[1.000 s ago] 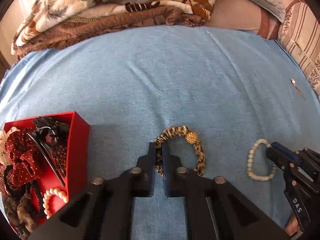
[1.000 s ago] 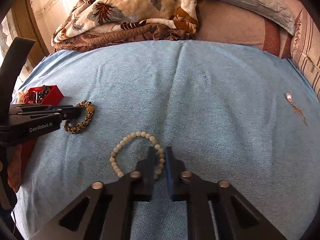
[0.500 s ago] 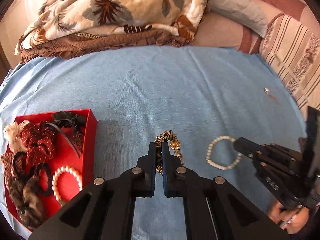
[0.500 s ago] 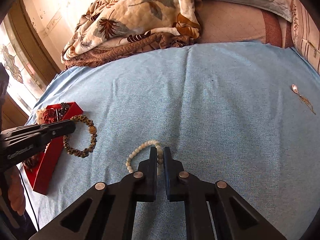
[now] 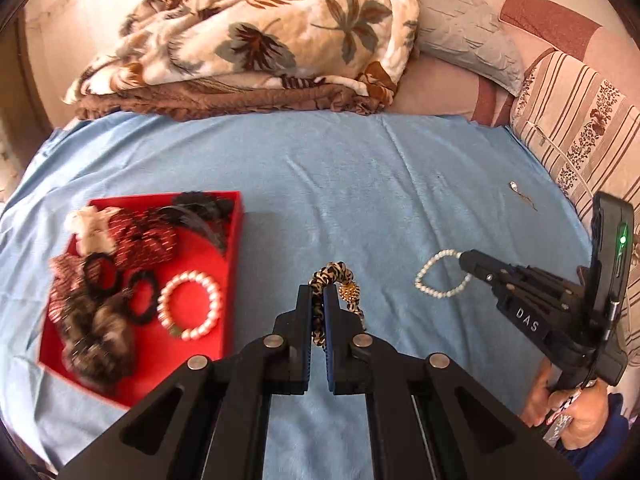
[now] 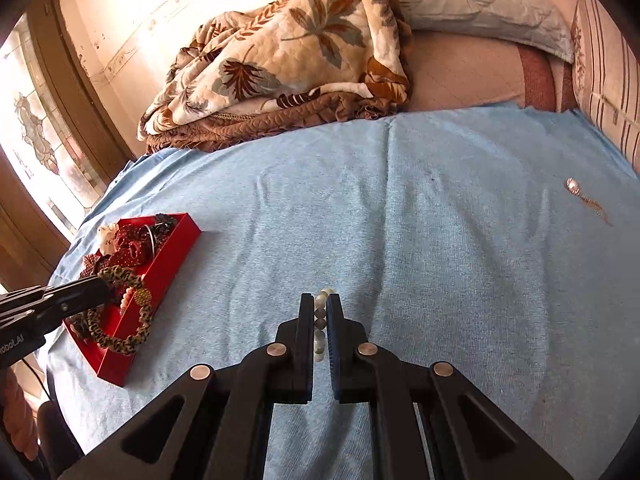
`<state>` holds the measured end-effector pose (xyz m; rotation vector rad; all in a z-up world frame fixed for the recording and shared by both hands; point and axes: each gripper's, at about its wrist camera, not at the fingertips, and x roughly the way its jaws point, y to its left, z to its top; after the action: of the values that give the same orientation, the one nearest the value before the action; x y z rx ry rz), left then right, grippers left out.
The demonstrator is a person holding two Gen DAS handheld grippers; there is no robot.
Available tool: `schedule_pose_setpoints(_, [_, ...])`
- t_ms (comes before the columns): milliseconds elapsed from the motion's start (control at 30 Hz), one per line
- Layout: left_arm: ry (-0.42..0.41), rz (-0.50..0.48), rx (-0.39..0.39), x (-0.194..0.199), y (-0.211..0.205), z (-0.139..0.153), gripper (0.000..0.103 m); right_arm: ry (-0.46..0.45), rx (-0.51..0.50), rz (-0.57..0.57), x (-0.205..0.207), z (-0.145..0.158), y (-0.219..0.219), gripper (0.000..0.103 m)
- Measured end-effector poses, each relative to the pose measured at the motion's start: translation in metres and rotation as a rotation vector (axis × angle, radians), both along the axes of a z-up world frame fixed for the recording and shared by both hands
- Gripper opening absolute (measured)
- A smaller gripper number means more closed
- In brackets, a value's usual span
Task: Organize jewelry
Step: 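Carry both held bracelets over to the red tray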
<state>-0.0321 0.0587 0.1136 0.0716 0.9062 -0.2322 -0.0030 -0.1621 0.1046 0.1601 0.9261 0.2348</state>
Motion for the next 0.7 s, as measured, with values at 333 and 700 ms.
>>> schedule_pose_setpoints(333, [-0.057, 0.077, 0.056, -0.043, 0.029, 0.015, 0.005, -0.078, -0.058, 0.061, -0.048, 0.041, 0.038, 0.007])
schedule_pose_setpoints(700, [-0.142, 0.132, 0.091, -0.085, 0.053, 0.038, 0.005, -0.157, -0.093, 0.118, -0.091, 0.086, 0.075, 0.007])
